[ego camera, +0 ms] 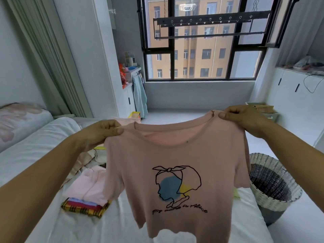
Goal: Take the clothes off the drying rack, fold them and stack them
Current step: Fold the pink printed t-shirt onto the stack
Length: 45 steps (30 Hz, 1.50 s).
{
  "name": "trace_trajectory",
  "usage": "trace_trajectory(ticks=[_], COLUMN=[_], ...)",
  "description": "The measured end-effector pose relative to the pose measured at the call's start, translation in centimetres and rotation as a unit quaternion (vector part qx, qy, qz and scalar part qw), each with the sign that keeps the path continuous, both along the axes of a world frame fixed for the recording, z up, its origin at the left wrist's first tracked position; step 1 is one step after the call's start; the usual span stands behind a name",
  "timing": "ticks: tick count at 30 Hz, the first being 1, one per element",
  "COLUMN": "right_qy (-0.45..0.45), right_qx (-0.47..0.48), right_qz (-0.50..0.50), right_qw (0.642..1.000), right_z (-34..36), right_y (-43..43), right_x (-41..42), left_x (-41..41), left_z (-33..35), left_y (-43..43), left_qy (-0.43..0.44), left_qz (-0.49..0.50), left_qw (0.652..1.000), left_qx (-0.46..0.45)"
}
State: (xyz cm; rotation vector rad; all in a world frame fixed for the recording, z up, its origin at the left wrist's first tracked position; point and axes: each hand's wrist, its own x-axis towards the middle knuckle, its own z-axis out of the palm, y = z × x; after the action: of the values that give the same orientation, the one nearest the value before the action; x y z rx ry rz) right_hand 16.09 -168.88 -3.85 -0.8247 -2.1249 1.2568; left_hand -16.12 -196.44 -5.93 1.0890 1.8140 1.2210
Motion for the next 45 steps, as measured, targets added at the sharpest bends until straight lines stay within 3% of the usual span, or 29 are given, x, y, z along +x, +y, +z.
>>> trace_trajectory(ticks=[3,11,21,27,30,34,39,45], right_qy=[-0.015,-0.083,-0.001,0.089,0.081,-0.024,-0.099,-0.239], right_qx=[-0.018,-0.056,-0.046,-0.079,-0.105,-0.147,-0.252,-0.326], right_qz=[0.006,-0.034,-0.088,-0.048,-0.001,0.029,0.005,0.009], right_qw=[1.000,0.994,0.995,0.992,0.991,0.988,0.963,0.914], right_z=[-1.3,-9.0,-10.0,-8.0,-9.3,-14.0,-25.1,-38.8], right_y=[1.1,5.3,13.6,15.9,15.1,12.2,6.9,-0.5], right_x=[-1.2,-6.1,-14.8,-16.4,-15.1,-13.0,-9.9,-5.4], left_x=[-0.7,-5.7,-15.6,-19.0,-18.7,-16.7,-13.8,-8.5], left_z=[-2.2,-11.0,-11.3,-8.6,-9.4,-14.4,-23.7,-36.4], left_y=[0.4,4.8,15.4,17.8,15.9,13.2,9.1,3.3], left_qy=[-0.029,-0.040,-0.111,-0.136,-0.125,-0.123,-0.115,-0.138], left_qz=[0.050,0.125,0.123,0.087,0.041,0.026,-0.009,-0.047], left_qw=[0.998,0.985,0.986,0.982,0.989,0.992,0.982,0.941], left_qx=[0.017,-0.111,0.023,0.102,0.066,-0.008,-0.152,-0.304])
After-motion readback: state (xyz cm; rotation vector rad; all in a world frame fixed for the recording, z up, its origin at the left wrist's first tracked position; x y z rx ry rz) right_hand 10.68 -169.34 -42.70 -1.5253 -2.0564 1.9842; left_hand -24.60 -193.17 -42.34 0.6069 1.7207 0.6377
